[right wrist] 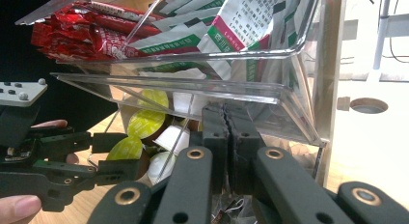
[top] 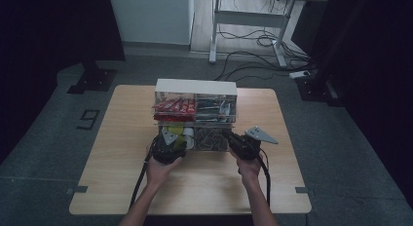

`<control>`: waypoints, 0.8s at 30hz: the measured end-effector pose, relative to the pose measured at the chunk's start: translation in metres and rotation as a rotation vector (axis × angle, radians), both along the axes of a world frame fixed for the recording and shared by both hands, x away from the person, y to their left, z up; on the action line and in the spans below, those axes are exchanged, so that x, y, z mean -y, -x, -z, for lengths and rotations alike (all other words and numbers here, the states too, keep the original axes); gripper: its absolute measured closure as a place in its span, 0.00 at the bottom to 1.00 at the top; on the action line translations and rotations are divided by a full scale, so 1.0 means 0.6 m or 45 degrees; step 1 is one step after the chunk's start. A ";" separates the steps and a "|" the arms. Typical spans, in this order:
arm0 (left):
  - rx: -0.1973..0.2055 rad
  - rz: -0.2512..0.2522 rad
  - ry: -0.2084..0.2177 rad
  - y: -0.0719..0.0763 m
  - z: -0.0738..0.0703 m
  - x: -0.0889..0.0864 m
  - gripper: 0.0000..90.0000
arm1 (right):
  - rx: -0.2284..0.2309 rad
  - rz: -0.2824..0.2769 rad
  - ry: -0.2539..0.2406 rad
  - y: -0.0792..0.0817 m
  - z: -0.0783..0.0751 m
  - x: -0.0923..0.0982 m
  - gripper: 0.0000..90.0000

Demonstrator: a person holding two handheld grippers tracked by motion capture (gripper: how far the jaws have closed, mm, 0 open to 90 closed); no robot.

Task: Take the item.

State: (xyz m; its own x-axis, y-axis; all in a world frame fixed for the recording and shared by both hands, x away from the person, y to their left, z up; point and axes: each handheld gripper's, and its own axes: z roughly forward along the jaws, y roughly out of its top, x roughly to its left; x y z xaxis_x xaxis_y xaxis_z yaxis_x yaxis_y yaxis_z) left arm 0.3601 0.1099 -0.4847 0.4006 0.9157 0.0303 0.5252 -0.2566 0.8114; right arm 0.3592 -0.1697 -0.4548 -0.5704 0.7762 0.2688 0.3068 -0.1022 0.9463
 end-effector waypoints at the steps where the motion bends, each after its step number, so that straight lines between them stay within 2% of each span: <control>1: 0.000 0.000 0.008 0.001 -0.001 -0.001 0.43 | 0.000 0.000 0.001 0.000 0.000 0.000 0.97; 16: 0.038 0.023 0.075 0.020 -0.025 -0.010 0.43 | 0.000 0.002 0.000 0.000 0.000 0.001 0.97; 24: 0.047 0.033 0.078 0.031 -0.032 -0.017 0.43 | 0.000 0.005 0.002 0.000 0.001 0.001 0.97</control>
